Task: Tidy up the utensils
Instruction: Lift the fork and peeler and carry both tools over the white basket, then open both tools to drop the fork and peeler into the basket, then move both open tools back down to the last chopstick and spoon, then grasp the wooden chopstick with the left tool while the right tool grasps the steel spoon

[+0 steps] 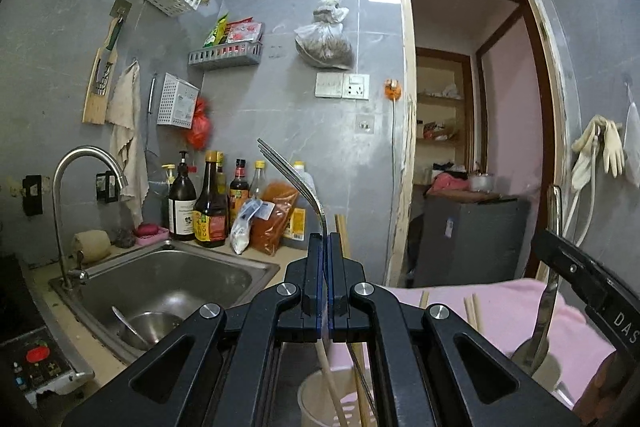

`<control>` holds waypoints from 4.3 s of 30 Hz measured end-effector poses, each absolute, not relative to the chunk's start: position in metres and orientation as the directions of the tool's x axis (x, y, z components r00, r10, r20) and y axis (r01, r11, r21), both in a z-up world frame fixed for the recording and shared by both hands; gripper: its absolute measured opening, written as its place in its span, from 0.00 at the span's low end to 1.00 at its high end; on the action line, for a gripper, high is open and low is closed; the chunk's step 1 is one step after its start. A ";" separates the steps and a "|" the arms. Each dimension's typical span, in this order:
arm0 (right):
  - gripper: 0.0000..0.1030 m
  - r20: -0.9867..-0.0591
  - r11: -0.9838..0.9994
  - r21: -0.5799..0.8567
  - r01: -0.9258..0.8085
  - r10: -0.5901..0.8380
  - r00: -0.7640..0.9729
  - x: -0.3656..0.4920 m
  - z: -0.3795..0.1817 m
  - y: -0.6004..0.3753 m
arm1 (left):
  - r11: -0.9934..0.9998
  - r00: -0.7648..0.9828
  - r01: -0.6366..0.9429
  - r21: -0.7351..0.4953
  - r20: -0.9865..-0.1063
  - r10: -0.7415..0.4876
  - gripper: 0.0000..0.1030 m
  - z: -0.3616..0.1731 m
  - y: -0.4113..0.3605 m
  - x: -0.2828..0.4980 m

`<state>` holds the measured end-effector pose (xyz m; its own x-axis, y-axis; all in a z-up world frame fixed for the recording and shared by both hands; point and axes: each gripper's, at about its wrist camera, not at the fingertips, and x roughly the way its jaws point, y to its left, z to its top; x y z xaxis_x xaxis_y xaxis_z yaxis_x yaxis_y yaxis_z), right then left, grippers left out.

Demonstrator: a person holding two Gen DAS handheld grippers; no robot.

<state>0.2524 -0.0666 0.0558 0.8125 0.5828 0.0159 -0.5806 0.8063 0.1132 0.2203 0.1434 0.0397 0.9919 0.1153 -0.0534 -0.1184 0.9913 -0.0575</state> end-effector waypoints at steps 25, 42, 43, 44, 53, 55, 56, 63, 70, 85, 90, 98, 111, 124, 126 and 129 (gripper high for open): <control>0.14 -0.058 0.844 0.066 -0.532 0.536 0.842 0.249 0.028 -0.055 | 0.989 0.990 0.019 -0.148 -0.136 -0.039 0.06 0.012 0.143 0.219; 0.47 0.032 0.871 0.089 -0.484 0.483 0.875 0.234 0.060 -0.097 | 0.984 0.993 0.083 -0.155 -0.068 -0.095 0.36 0.053 0.123 0.194; 0.48 0.039 0.875 0.087 -0.476 0.474 0.879 0.232 0.063 -0.103 | 0.984 0.993 0.092 -0.152 -0.064 -0.102 0.38 0.056 0.120 0.193; 0.49 0.042 0.882 0.082 -0.465 0.463 0.886 0.230 0.065 -0.109 | 0.984 0.992 0.098 -0.149 -0.060 -0.108 0.39 0.057 0.116 0.192; 0.77 0.053 0.918 0.031 -0.396 0.394 0.918 0.211 0.081 -0.158 | 0.978 0.984 0.160 -0.137 -0.061 -0.170 0.69 0.069 0.079 0.187; 0.82 0.045 0.925 0.021 -0.380 0.379 0.924 0.208 0.083 -0.168 | 0.975 0.980 0.175 -0.135 -0.069 -0.185 0.76 0.069 0.069 0.186; 0.85 0.042 0.927 0.018 -0.375 0.374 0.926 0.206 0.083 -0.173 | 0.974 0.977 0.186 -0.132 -0.078 -0.198 0.78 0.068 0.064 0.186; 0.99 -0.002 0.941 -0.023 -0.337 0.337 0.942 0.196 0.080 -0.205 | 0.955 0.948 0.267 -0.127 -0.146 -0.284 0.91 0.058 0.035 0.184; 1.00 -0.112 0.951 -0.044 -0.305 0.298 0.948 0.196 0.066 -0.235 | 0.940 0.909 0.319 -0.119 -0.243 -0.339 0.91 0.040 0.006 0.181; 0.89 -0.440 0.928 -0.009 -0.372 0.330 0.835 0.217 0.013 -0.265 | 0.925 0.774 0.367 -0.097 -0.520 -0.361 0.89 -0.019 -0.045 0.191; 0.69 -0.546 0.908 0.038 -0.418 0.369 0.752 0.229 -0.005 -0.265 | 0.915 0.709 0.390 -0.105 -0.599 -0.371 0.72 -0.031 -0.053 0.201; 0.43 -0.672 0.872 0.098 -0.480 0.414 0.614 0.243 -0.029 -0.253 | 0.915 0.599 0.373 -0.154 -0.713 -0.365 0.53 -0.048 -0.056 0.225; 0.36 -0.796 0.839 0.010 -0.544 0.336 0.503 0.257 -0.057 -0.217 | 0.918 0.533 0.315 -0.242 -0.755 -0.382 0.37 -0.057 -0.041 0.243; 0.09 -0.809 0.836 -0.127 -0.534 0.224 0.543 0.267 -0.058 -0.217 | 0.901 0.516 0.344 -0.264 -0.749 -0.416 0.35 -0.056 -0.046 0.246; 0.06 -0.808 0.839 -0.129 -0.528 0.220 0.546 0.266 -0.057 -0.222 | 0.895 0.507 0.358 -0.264 -0.751 -0.424 0.33 -0.055 -0.051 0.249; 0.04 -0.806 0.841 -0.128 -0.526 0.221 0.549 0.263 -0.055 -0.228 | 0.892 0.496 0.370 -0.259 -0.757 -0.425 0.30 -0.056 -0.062 0.257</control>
<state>0.2631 -0.2278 -0.0549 0.5491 0.2210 -0.8060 -0.5260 0.8408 -0.1277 0.2571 -0.0621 -0.0556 0.4962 -0.4255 -0.7568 0.3696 0.8923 -0.2592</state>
